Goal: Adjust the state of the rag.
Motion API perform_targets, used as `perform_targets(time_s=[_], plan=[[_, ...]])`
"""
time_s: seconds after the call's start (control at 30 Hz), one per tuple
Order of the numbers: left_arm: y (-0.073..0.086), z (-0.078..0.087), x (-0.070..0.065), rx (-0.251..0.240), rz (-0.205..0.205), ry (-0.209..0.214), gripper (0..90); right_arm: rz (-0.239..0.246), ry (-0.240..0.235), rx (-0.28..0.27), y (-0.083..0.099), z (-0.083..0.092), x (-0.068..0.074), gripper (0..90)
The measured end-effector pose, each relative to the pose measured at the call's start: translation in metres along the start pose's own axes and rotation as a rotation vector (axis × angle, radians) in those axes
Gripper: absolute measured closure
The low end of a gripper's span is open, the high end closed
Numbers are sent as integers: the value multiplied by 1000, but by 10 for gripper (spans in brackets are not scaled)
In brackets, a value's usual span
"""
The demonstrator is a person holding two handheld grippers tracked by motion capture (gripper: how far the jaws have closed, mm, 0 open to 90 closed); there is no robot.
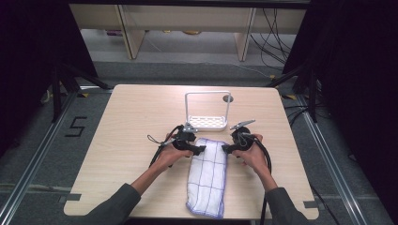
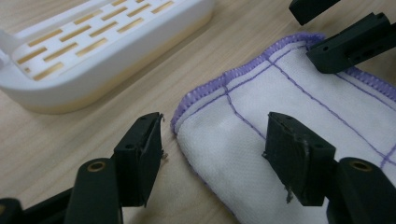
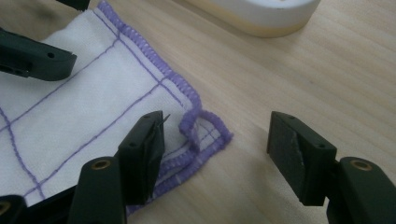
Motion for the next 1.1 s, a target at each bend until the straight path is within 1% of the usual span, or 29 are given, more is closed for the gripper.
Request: perform_targets(time_s=[0.03, 0.07, 0.1, 0.17, 0.23, 0.27, 0.33, 0.37, 0.4, 0.43, 0.47, 0.53, 0.57, 0.6, 0.63, 0.73, 0.77, 0.8, 0.83, 0.87, 0.93, 0.97, 1.0, 1.03, 1.07, 1.1], plan=[[0, -1, -1, 2, -3, 9, 367, -1, -6, 19, 1, 1, 1, 377], [0, -2, -1, 6, -3, 12, 379, -4, -2, 46, 3, 2, 2, 383], [1, -2, -1, 11, -14, 17, 394, -4, -2, 50, 4, 1, 3, 392], [2, -3, -3, 9, -15, 31, 444, -1, -8, 42, 5, 0, 6, 412], [2, -4, -5, 8, -28, 40, 488, -2, -9, 41, 6, 0, 6, 422], [3, -4, -6, 13, -34, 51, 520, -7, -15, 41, 6, 0, 7, 436], [3, -3, -8, 15, -36, 61, 576, 1, -20, 36, 6, 0, 7, 466], [3, -2, -8, 16, -43, 70, 600, 6, -23, 25, 5, 0, 8, 486], [3, -2, -8, 12, -36, 75, 633, 19, -26, 16, 4, -1, 8, 511], [3, -2, -8, 12, -40, 70, 664, 13, -35, 20, 4, -1, 9, 533], [3, -1, -8, 9, -43, 73, 684, 11, -41, 21, 4, -1, 10, 557], [2, 0, -7, -8, -52, 64, 736, 21, -55, 12, 4, -2, 12, 617], [1, -1, -8, -23, -39, 65, 748, 26, -67, 5, 3, -3, 12, 650], [2, -1, -7, -18, -53, 75, 758, 23, -76, 4, 3, -3, 13, 676], [3, 0, -8, -24, -43, 72, 767, 28, -73, 5, 3, -3, 12, 697], [3, 1, -8, -31, -51, 70, 787, 25, -104, -7, 3, -4, 16, 768], [2, 1, -9, -39, -44, 63, 791, 24, -110, -11, 2, -4, 16, 792], [3, 3, -8, -30, -61, 63, 793, 25, -112, -17, 2, -4, 17, 807], [3, 5, -7, -28, -67, 58, 795, 15, -116, -16, 1, -4, 18, 817], [2, 6, -7, -33, -66, 60, 796, 6, -121, -28, 0, -5, 20, 823], [1, 10, -4, -35, -68, 52, 797, 17, -122, -29, -1, -4, 21, 831], [-1, 9, -4, -54, -45, 52, 798, 35, -115, -54, -3, -7, 21, 834], [-2, 11, -2, -51, -52, 48, 798, 16, -121, -49, -4, -6, 24, 835], [-2, 11, -2, -50, -57, 53, 798, 31, -119, -53, -5, -6, 24, 836], [-2, 12, -2, -45, -65, 49, 798, 29, -119, -57, -7, -5, 25, 837], [-1, 12, -2, -41, -73, 46, 798, 39, -111, -53, -7, -3, 24, 837]])
Point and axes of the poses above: each handheld gripper's, and its own axes: z roughly backward along the jaws, y roughly out of its underside, x roughly to its left, the point moved 10 cm from there along -z, roughly forward along the jaws, and after that the axes turned 10 degrees about -x, right-handed, at the moved point
